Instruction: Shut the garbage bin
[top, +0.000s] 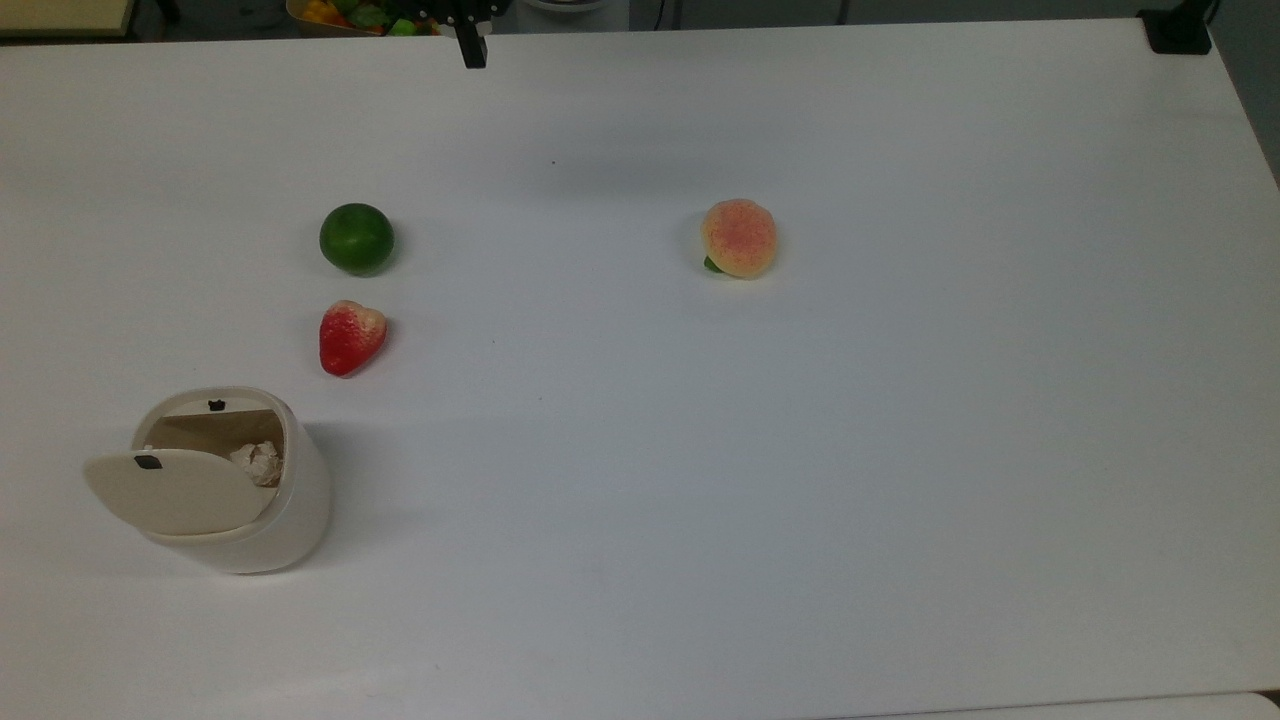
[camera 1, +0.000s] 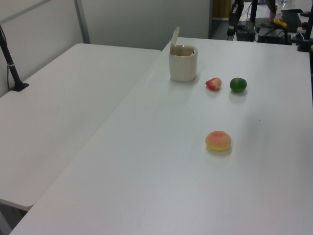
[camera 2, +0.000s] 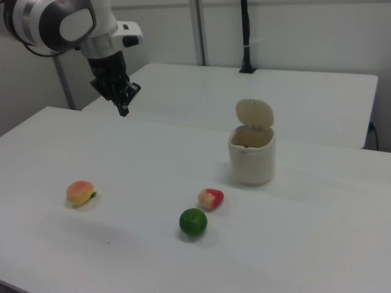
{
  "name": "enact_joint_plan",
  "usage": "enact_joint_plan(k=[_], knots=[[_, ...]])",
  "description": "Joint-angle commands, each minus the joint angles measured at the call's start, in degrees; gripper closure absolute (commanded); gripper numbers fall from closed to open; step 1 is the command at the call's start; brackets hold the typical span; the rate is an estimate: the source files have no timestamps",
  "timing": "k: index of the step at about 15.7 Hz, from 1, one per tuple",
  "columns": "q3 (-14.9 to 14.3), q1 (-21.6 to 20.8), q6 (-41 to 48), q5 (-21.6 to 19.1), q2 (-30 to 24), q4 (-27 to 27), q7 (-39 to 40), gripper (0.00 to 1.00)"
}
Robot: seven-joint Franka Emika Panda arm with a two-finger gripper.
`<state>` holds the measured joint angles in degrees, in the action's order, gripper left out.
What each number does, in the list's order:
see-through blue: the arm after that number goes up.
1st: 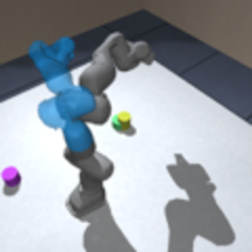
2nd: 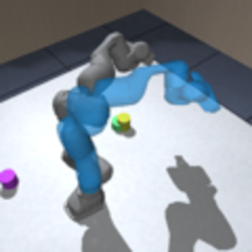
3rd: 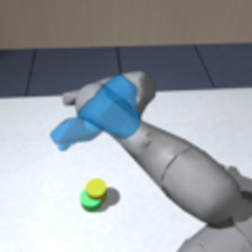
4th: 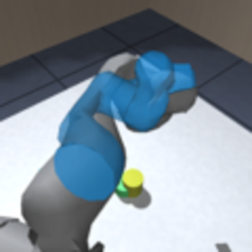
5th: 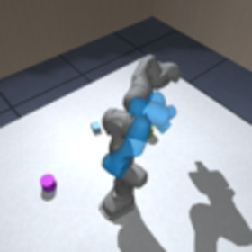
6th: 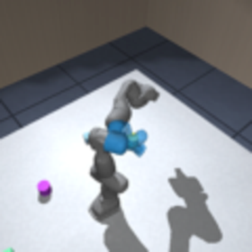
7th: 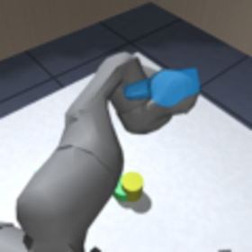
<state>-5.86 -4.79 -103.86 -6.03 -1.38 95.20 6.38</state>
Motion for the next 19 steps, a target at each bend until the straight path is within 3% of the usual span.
enact_joint_plan(k=[1, 8, 14, 19], knots=[[0.06, 0.22, -2.30, -1.44, 0.24, 0.34, 1.27, 1.00], [-0.37, 2.77, -17.14, -1.79, 3.31, -0.19, 0.39, 1.00], [-0.64, 6.10, -27.95, -3.02, 11.30, -5.63, -1.01, 1.00], [-0.64, 7.95, -35.25, -4.25, 19.12, -13.36, -1.11, 1.00]])
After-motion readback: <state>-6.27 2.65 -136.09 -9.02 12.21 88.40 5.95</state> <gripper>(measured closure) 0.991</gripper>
